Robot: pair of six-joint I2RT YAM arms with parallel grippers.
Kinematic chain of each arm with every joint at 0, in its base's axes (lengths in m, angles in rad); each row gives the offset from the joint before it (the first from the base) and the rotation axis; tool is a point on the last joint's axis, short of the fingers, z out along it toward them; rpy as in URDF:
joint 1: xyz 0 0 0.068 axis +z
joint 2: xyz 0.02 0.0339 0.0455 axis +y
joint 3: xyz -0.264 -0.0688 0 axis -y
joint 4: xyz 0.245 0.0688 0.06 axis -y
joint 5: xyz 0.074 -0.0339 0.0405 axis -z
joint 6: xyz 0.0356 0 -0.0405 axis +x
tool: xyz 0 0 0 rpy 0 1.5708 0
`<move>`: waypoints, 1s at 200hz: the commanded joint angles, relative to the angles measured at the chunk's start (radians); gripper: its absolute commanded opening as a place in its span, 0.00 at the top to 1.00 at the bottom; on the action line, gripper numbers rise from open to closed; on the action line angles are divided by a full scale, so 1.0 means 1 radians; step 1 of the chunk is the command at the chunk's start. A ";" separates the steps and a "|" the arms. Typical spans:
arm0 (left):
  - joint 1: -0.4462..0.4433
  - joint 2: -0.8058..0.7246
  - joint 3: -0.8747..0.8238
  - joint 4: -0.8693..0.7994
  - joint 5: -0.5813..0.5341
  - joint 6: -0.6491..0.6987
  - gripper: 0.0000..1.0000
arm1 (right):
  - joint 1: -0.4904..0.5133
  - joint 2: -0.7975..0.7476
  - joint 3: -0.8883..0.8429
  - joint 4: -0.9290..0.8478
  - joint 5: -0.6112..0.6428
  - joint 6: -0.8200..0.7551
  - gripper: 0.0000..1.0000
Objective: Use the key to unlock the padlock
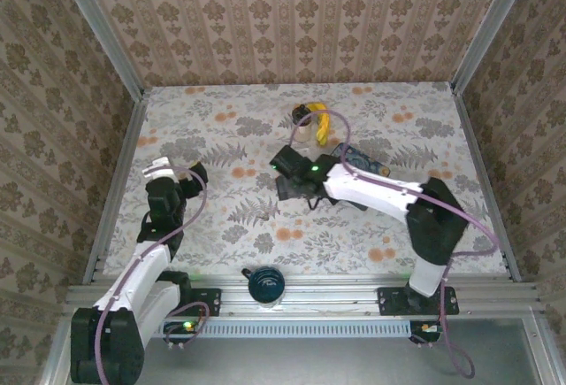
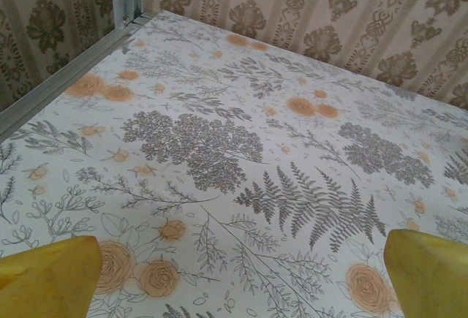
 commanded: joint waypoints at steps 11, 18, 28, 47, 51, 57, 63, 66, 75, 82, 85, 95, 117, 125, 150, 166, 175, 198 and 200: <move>-0.005 -0.005 -0.039 0.013 -0.046 -0.033 0.00 | 0.040 0.100 0.095 -0.070 -0.165 0.055 0.27; -0.004 -0.004 -0.042 0.013 -0.045 -0.037 0.00 | 0.043 0.118 0.100 -0.060 -0.186 0.063 0.32; -0.004 -0.002 -0.048 0.021 -0.042 -0.043 0.00 | 0.046 0.143 0.106 -0.049 -0.213 0.077 0.35; -0.004 0.003 -0.058 0.033 -0.040 -0.052 0.00 | 0.051 0.188 0.128 -0.048 -0.243 0.090 0.40; -0.004 0.004 -0.057 0.034 -0.039 -0.054 0.00 | 0.053 0.197 0.135 -0.050 -0.246 0.090 0.41; -0.004 0.008 -0.057 0.035 -0.037 -0.055 0.00 | 0.057 0.208 0.144 -0.055 -0.247 0.092 0.42; -0.003 0.011 -0.058 0.035 -0.034 -0.055 0.00 | 0.059 0.221 0.153 -0.060 -0.248 0.092 0.43; -0.003 0.010 -0.059 0.035 -0.032 -0.055 0.00 | 0.062 0.225 0.158 -0.063 -0.249 0.092 0.44; -0.004 0.015 -0.059 0.034 -0.028 -0.057 0.00 | 0.065 0.241 0.169 -0.072 -0.251 0.090 0.46; -0.004 0.017 -0.059 0.033 -0.027 -0.056 0.00 | 0.070 0.250 0.175 -0.074 -0.252 0.090 0.47; -0.004 0.018 -0.060 0.034 -0.025 -0.057 0.00 | 0.070 0.254 0.177 -0.075 -0.253 0.089 0.47; -0.004 0.021 -0.060 0.033 -0.026 -0.060 0.00 | 0.073 0.268 0.189 -0.077 -0.257 0.089 0.49; -0.002 0.028 -0.063 0.037 -0.026 -0.064 0.00 | 0.077 0.299 0.215 -0.081 -0.267 0.087 0.53; -0.002 0.030 -0.063 0.038 -0.025 -0.064 0.00 | 0.078 0.308 0.224 -0.082 -0.268 0.085 0.54; -0.002 0.034 -0.062 0.040 -0.024 -0.064 0.00 | 0.079 0.328 0.251 -0.082 -0.271 0.075 0.55; -0.003 0.034 -0.060 0.039 -0.026 -0.064 0.00 | 0.079 0.341 0.266 -0.091 -0.270 0.070 0.55; -0.002 0.034 -0.060 0.041 -0.025 -0.064 0.00 | 0.079 0.350 0.275 -0.098 -0.268 0.067 0.56; -0.003 0.033 -0.059 0.038 -0.026 -0.065 0.00 | 0.079 0.371 0.292 -0.115 -0.268 0.061 0.59; -0.002 0.034 -0.059 0.038 -0.025 -0.065 0.00 | 0.079 0.372 0.292 -0.117 -0.270 0.061 0.59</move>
